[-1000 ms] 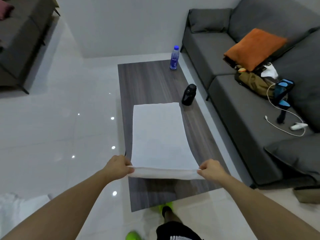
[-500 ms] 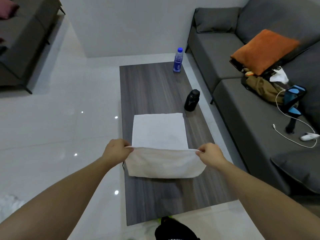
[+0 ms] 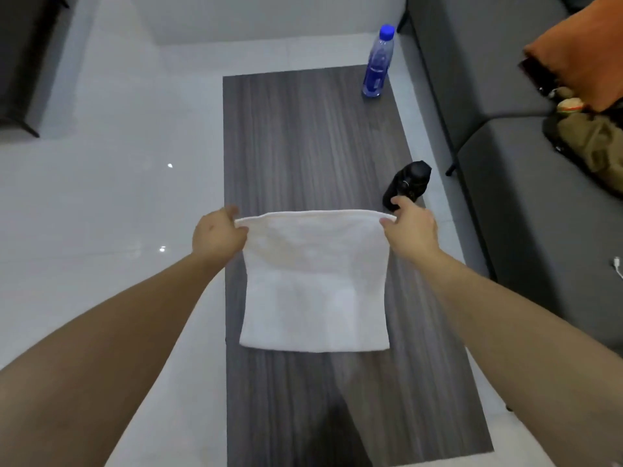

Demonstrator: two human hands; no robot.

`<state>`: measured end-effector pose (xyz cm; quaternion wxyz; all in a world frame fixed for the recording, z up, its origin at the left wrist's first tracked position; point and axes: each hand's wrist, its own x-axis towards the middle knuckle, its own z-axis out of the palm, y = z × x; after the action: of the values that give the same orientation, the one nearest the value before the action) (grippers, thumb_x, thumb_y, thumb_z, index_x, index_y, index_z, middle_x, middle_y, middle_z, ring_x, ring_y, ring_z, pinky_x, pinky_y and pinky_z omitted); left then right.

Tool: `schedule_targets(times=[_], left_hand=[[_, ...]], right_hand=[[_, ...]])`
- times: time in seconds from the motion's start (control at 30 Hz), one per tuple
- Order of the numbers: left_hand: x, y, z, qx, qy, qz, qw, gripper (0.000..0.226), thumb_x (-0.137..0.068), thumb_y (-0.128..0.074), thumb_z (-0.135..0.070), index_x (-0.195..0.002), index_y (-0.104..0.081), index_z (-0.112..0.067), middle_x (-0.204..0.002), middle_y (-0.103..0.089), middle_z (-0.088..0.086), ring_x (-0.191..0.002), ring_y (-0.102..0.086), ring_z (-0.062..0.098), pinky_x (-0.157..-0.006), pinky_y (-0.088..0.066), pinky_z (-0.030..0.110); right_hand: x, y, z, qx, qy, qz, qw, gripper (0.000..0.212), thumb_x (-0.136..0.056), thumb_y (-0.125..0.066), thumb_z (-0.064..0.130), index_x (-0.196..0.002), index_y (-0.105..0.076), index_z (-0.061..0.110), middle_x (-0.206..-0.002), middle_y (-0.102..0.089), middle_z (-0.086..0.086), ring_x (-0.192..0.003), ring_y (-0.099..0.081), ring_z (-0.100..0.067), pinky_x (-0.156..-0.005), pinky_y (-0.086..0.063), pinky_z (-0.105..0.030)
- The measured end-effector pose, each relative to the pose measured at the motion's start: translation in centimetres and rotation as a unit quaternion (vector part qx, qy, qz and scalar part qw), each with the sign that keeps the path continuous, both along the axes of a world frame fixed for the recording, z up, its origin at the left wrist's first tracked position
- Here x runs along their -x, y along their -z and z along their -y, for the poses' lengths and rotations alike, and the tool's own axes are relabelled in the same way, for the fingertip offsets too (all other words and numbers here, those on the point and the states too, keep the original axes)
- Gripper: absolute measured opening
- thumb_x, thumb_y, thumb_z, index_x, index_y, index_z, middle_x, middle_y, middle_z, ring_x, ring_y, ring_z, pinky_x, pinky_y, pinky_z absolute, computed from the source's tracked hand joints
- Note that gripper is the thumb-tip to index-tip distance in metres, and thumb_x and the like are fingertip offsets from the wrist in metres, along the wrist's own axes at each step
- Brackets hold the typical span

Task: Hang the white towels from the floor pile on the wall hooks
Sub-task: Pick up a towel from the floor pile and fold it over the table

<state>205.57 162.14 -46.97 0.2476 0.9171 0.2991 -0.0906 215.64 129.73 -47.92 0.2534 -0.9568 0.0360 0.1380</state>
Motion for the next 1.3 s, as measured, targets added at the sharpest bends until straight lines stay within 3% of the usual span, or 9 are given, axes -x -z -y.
schedule_targets(times=[0.1,0.33,0.53,0.67,0.8,0.97,1.1,1.2,1.3], left_hand=[[1.8,4.6,0.1,0.034,-0.006,-0.059,0.998,0.047,-0.088,-0.061,-0.029,-0.133,-0.056,-0.018,-0.123,-0.064,0.010,-0.104,-0.061,0.030,-0.082,-0.046,0.031],[11.8,13.7,2.0,0.124,-0.087,-0.218,0.964,0.043,-0.088,-0.066,-0.031,-0.123,-0.057,-0.008,-0.115,-0.062,0.013,-0.107,-0.058,0.033,-0.086,-0.047,0.034],[18.1,17.0,4.0,0.277,-0.237,-0.204,0.909,0.048,-0.086,-0.071,-0.033,-0.129,-0.058,-0.016,-0.123,-0.062,0.006,-0.109,-0.061,0.027,-0.094,-0.053,0.045],[18.2,16.9,4.3,0.308,-0.305,-0.199,0.879,0.024,-0.088,-0.071,-0.035,-0.104,-0.064,-0.019,-0.106,-0.067,0.009,-0.091,-0.068,0.028,-0.078,-0.060,0.041],[18.7,14.7,4.4,0.337,-0.333,-0.165,0.865,0.020,-0.089,-0.069,-0.023,-0.101,-0.061,-0.010,-0.094,-0.069,0.017,-0.079,-0.072,0.031,-0.075,-0.061,0.045],[19.7,8.5,3.2,0.369,-0.381,-0.030,0.847,0.010,-0.087,-0.062,-0.008,-0.093,-0.059,-0.001,-0.093,-0.068,0.023,-0.068,-0.073,0.029,-0.058,-0.060,0.031],[21.6,0.7,-0.1,0.382,-0.378,0.072,0.840,0.013,-0.085,-0.061,0.000,-0.095,-0.054,-0.001,-0.098,-0.065,0.024,-0.063,-0.073,0.030,-0.055,-0.059,0.030],[24.5,-6.3,-3.2,0.387,-0.376,0.155,0.828,0.020,-0.084,-0.056,0.006,-0.096,-0.054,-0.009,-0.105,-0.061,0.024,-0.070,-0.072,0.036,-0.060,-0.060,0.034],[29.7,-13.7,-7.0,0.406,-0.380,0.241,0.796,0.034,-0.085,-0.049,0.010,-0.101,-0.068,-0.013,-0.105,-0.062,0.022,-0.074,-0.073,0.034,-0.063,-0.060,0.030]], right_hand=[[2.6,4.3,0.5,-0.022,0.016,-0.048,0.998,0.038,-0.089,-0.063,0.025,-0.126,-0.058,0.016,-0.113,-0.067,-0.011,-0.106,-0.060,-0.033,-0.080,-0.044,-0.030],[13.5,15.0,4.3,-0.003,0.116,-0.309,0.944,0.040,-0.086,-0.068,0.027,-0.121,-0.062,0.009,-0.117,-0.067,-0.010,-0.103,-0.063,-0.027,-0.078,-0.045,-0.025],[18.7,17.6,5.2,-0.027,0.219,-0.303,0.927,0.053,-0.081,-0.074,0.033,-0.128,-0.054,0.019,-0.124,-0.060,-0.008,-0.103,-0.060,-0.027,-0.083,-0.047,-0.030],[19.2,17.4,5.3,-0.214,0.360,-0.367,0.830,0.045,-0.084,-0.076,0.023,-0.121,-0.052,0.015,-0.111,-0.061,-0.006,-0.092,-0.062,-0.022,-0.073,-0.055,-0.037],[20.5,15.7,4.7,-0.264,0.370,-0.389,0.802,0.019,-0.087,-0.074,0.022,-0.096,-0.061,0.012,-0.092,-0.067,-0.011,-0.076,-0.066,-0.022,-0.060,-0.058,-0.034],[21.8,9.3,2.4,-0.336,0.409,-0.297,0.795,0.016,-0.086,-0.064,0.003,-0.100,-0.060,-0.003,-0.077,-0.064,-0.017,-0.058,-0.062,-0.024,-0.048,-0.056,-0.028],[22.6,1.2,-0.6,-0.378,0.391,-0.222,0.809,0.020,-0.085,-0.057,-0.003,-0.104,-0.055,-0.001,-0.075,-0.062,-0.020,-0.048,-0.059,-0.021,-0.046,-0.055,-0.028],[24.0,-5.7,-4.4,-0.423,0.340,-0.151,0.826,0.035,-0.085,-0.053,-0.007,-0.113,-0.046,0.014,-0.087,-0.057,-0.018,-0.054,-0.056,-0.023,-0.055,-0.055,-0.034],[26.7,-13.3,-9.5,-0.447,0.234,-0.095,0.858,0.033,-0.088,-0.051,-0.009,-0.111,-0.059,0.013,-0.095,-0.060,-0.018,-0.061,-0.058,-0.023,-0.062,-0.056,-0.033]])
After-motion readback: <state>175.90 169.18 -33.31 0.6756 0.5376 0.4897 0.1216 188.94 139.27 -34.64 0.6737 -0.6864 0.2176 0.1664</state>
